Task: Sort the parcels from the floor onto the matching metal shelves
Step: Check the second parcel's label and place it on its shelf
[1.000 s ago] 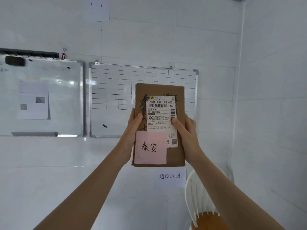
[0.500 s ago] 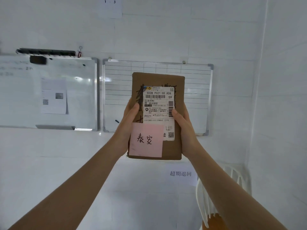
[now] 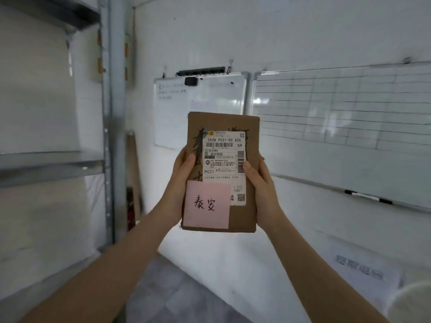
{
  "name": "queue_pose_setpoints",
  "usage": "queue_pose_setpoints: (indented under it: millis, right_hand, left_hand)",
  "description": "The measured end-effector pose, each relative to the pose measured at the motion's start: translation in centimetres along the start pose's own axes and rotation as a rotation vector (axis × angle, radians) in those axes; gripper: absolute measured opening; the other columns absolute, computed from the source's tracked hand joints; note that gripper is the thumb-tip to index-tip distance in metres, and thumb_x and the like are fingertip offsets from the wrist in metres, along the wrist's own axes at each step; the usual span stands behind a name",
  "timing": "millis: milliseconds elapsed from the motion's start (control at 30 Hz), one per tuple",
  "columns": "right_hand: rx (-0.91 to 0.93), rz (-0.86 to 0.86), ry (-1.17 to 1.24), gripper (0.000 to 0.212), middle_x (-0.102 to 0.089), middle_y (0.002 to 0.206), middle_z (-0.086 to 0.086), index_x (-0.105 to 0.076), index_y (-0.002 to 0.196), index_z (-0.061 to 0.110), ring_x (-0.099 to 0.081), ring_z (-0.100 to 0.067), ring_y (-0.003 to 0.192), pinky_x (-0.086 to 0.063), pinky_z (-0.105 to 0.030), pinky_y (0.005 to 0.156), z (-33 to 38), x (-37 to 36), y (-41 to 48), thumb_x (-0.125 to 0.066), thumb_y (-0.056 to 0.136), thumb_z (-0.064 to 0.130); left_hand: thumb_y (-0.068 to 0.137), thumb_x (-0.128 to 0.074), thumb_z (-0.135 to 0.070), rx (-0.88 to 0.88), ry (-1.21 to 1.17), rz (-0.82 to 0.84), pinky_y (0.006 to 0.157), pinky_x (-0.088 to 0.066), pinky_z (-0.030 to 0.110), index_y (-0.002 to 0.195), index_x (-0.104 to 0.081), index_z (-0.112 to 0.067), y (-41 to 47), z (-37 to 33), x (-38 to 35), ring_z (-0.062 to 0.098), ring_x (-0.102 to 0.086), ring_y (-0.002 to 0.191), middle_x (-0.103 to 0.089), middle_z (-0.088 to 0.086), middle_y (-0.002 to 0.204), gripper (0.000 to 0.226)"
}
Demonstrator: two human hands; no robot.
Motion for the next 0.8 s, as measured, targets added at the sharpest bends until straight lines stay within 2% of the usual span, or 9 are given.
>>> queue_pose_setpoints:
  millis: [67,200,367,433,500,567,733,800]
  right_hand:
    - [-0.042,0.084,0.06,0.052,-0.066,0.123,-0.005,-0.044,0.139,0.023,-0.068,-0.021,0.104,-0.058,-0.03,0.076,-2.2,-3.6,-0.3,-0.056,0.088,0.019]
    - [-0.1,0.222,0.143,0.054,-0.064,0.128,-0.004,-0.041,0.141,0.025,-0.066,-0.021,0.109,-0.057,-0.035,0.086,-5.5,-11.5,-1.2,-0.056,0.09,0.02]
    - [-0.212,0.45,0.275,0.057,-0.065,0.127,-0.005,-0.04,0.142,0.028,-0.067,-0.021,0.107,-0.059,-0.032,0.08,-8.2,-23.9,-4.6,-0.058,0.089,0.019]
    - [-0.263,0.534,0.335,0.057,-0.063,0.129,-0.007,-0.039,0.142,0.028,-0.065,-0.023,0.11,-0.058,-0.035,0.084,-8.7,-29.1,-6.6,-0.058,0.09,0.017]
    - [-0.29,0.609,0.373,0.057,-0.06,0.132,-0.008,-0.038,0.143,0.026,-0.063,-0.025,0.114,-0.055,-0.039,0.091,-8.8,-34.1,-9.0,-0.057,0.091,0.017]
    - [-0.305,0.683,0.422,0.055,-0.06,0.132,-0.008,-0.039,0.142,0.023,-0.063,-0.025,0.114,-0.054,-0.04,0.092,-8.5,-39.0,-11.8,-0.056,0.091,0.015]
    - [-0.335,0.895,0.511,0.053,-0.063,0.128,-0.007,-0.041,0.142,0.023,-0.065,-0.024,0.109,-0.057,-0.036,0.085,-6.9,-50.0,-19.9,-0.056,0.091,0.016]
    - [-0.373,0.942,0.537,0.054,-0.065,0.126,-0.006,-0.041,0.141,0.026,-0.067,-0.023,0.106,-0.058,-0.037,0.084,-6.5,-53.6,-23.2,-0.057,0.09,0.018]
  left_hand:
    - [0.077,-0.06,-0.045,-0.017,0.031,-0.107,0.071,-0.059,0.031,0.136,-0.042,-0.018,-2.1,-1.6,3.7,0.019,-0.069,0.089,-0.064,0.011,0.119,0.068]
    - [0.073,-0.056,-0.042,-0.081,0.105,-0.288,0.062,-0.059,0.03,0.135,-0.042,-0.02,-6.7,-6.3,10.2,0.016,-0.072,0.077,-0.071,0.003,0.1,0.067]
    - [0.079,-0.056,-0.045,-0.189,0.209,-0.529,0.073,-0.058,0.034,0.138,-0.039,-0.021,-15.7,-14.0,17.8,0.02,-0.069,0.091,-0.065,0.01,0.119,0.065]
    - [0.083,-0.055,-0.043,-0.22,0.246,-0.624,0.07,-0.059,0.032,0.137,-0.039,-0.02,-19.7,-17.3,20.4,0.019,-0.068,0.091,-0.065,0.009,0.119,0.061]
    - [0.077,-0.061,-0.048,-0.227,0.259,-0.69,0.067,-0.059,0.032,0.139,-0.037,-0.021,-23.7,-20.4,22.2,0.022,-0.067,0.097,-0.062,0.012,0.125,0.072]
    - [0.073,-0.061,-0.048,-0.287,0.31,-0.751,0.067,-0.059,0.032,0.139,-0.037,-0.019,-27.9,-23.8,23.7,0.022,-0.068,0.093,-0.06,0.015,0.127,0.076]
    - [0.083,-0.052,-0.044,-0.413,0.427,-0.893,0.071,-0.058,0.033,0.134,-0.042,-0.012,-39.0,-31.3,25.9,0.024,-0.067,0.092,-0.061,0.017,0.123,0.061]
    - [0.089,-0.046,-0.039,-0.419,0.458,-0.966,0.068,-0.058,0.031,0.128,-0.044,-0.013,-43.1,-33.8,26.9,0.019,-0.07,0.082,-0.064,0.014,0.115,0.047]
Point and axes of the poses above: each hand's wrist, its own y-axis towards the middle knuckle, its own x-axis out of the back of the hand, z = x × y, the point moved 7 cm from there along y, towards the middle knuckle
